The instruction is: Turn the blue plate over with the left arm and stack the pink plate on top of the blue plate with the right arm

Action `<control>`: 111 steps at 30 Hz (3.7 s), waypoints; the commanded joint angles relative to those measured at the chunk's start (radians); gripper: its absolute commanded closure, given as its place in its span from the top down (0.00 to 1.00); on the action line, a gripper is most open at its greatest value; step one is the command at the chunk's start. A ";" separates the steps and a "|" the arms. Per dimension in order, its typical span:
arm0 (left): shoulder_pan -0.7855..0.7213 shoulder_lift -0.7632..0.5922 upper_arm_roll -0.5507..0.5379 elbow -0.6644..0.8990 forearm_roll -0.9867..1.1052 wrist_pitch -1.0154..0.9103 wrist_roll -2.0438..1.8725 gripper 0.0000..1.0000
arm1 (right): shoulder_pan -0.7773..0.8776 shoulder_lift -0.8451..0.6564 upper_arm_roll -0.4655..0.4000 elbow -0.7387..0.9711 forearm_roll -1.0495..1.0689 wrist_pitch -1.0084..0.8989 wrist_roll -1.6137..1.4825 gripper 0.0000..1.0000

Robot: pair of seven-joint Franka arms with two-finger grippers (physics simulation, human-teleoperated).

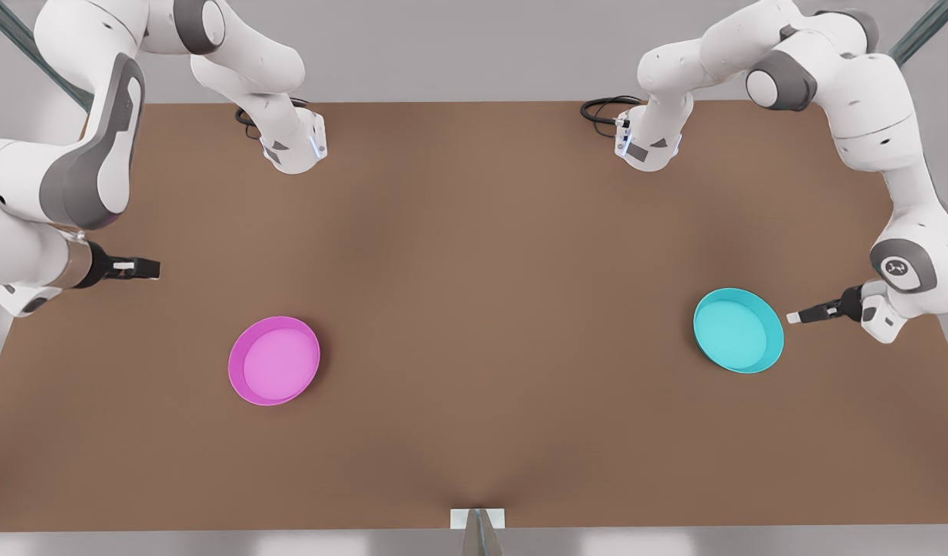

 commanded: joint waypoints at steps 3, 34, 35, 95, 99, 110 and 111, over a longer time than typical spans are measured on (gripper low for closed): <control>0.000 0.052 0.006 -0.012 -0.044 0.080 0.506 1.00 | 0.004 0.002 0.001 0.000 0.016 0.003 -0.009 1.00; -0.003 0.162 -0.005 -0.022 -0.135 0.132 0.474 0.44 | -0.056 0.043 -0.006 0.033 0.042 -0.063 -0.015 1.00; -0.003 0.162 -0.005 -0.022 -0.135 0.132 0.474 0.37 | -0.056 0.043 -0.005 0.033 0.042 -0.063 -0.014 1.00; -1.663 0.607 0.389 0.334 1.471 -0.090 -2.493 0.21 | -0.041 0.109 0.001 0.076 0.026 -0.139 -0.015 1.00; -1.663 0.621 0.382 0.335 1.471 -0.095 -2.496 0.22 | -0.044 0.115 0.001 0.077 0.026 -0.139 -0.017 1.00; -1.663 0.499 0.136 0.676 0.867 -0.259 -2.458 0.87 | -0.051 0.123 0.001 0.077 0.020 -0.138 -0.019 1.00; -1.663 0.318 0.127 0.673 0.617 -0.320 -2.398 0.99 | -0.054 0.131 -0.002 0.077 0.023 -0.138 -0.019 1.00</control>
